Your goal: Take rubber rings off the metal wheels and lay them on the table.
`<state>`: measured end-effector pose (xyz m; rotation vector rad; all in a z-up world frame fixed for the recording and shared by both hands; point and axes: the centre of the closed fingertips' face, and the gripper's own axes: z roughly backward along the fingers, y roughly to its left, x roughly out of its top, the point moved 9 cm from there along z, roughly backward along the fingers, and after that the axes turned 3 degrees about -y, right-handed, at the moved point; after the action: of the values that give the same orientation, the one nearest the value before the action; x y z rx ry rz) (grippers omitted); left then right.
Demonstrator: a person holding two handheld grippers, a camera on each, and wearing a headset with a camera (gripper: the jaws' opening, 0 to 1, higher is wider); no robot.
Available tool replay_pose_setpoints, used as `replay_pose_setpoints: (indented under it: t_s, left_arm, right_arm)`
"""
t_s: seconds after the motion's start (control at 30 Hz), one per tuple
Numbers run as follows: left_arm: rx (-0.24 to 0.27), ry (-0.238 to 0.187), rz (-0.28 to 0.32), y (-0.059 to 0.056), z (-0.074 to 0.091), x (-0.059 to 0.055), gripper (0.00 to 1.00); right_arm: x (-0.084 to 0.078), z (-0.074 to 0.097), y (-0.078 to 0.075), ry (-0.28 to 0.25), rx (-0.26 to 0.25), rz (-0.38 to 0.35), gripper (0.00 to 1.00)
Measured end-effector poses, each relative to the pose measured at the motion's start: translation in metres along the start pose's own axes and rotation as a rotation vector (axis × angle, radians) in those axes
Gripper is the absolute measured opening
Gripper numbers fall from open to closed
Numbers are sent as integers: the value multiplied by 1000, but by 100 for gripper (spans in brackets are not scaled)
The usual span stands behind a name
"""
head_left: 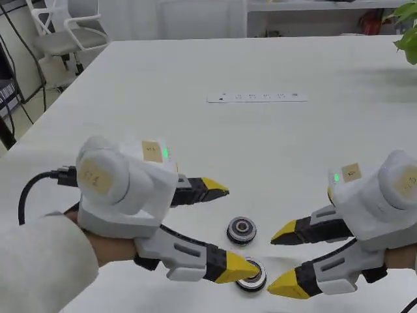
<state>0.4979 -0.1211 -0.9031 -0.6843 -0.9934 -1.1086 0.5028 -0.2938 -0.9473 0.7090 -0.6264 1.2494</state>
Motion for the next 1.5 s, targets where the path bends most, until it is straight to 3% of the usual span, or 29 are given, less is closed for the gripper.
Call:
replay_pose_setpoints:
  t_s: [0.17,0.27,0.4,0.5,0.63,0.77,0.8,0.83,0.87,0.93,0.97,1.03,1.3,1.37,1.43,1.5]
  left_arm:
    - [-2,3,53,2,-8,-12,62]
    - [-11,-4,72,-1,-12,-15,54]
    - [-81,52,-9,-9,-19,-23,33]
    - [-98,54,3,-12,-24,-25,26]
    - [-116,73,-13,-16,-29,-28,25]
    - [-109,148,-57,-15,-32,-37,21]
    - [-101,98,-67,-14,-33,-34,21]
    - [-115,127,-51,-14,-31,-37,20]
    - [-107,124,-43,-15,-30,-36,19]
    - [-86,145,-108,-12,-29,-36,17]
    - [-103,129,-135,-16,-29,-35,17]
    - [-117,128,-125,-19,-29,-36,14]
    - [-109,111,-132,-18,-29,-36,14]
    - [-108,108,-133,-18,-31,-36,14]
    - [-106,107,-133,-18,-32,-36,14]
    - [-105,106,-131,-17,-32,-36,14]
  right_arm:
    - [3,-2,-1,-36,-17,-17,35]
    - [2,-6,3,-27,-6,-1,31]
    - [-1,-13,7,-4,12,16,25]
    - [-2,-17,9,20,18,51,21]
    - [-3,-19,9,28,23,32,22]
    - [-3,-18,9,27,21,22,22]
    - [-3,-19,8,23,19,18,22]
    - [-3,-19,8,20,17,15,22]
    - [-3,-19,8,20,15,14,21]
    - [-2,-19,8,19,12,16,19]
    - [-2,-19,8,17,12,13,19]
    - [-2,-19,7,16,9,17,16]
    - [-1,-18,8,23,6,39,15]
    - [-1,-20,8,11,0,39,22]
    - [0,-23,9,7,-4,29,35]
    - [0,-25,10,9,-13,40,36]
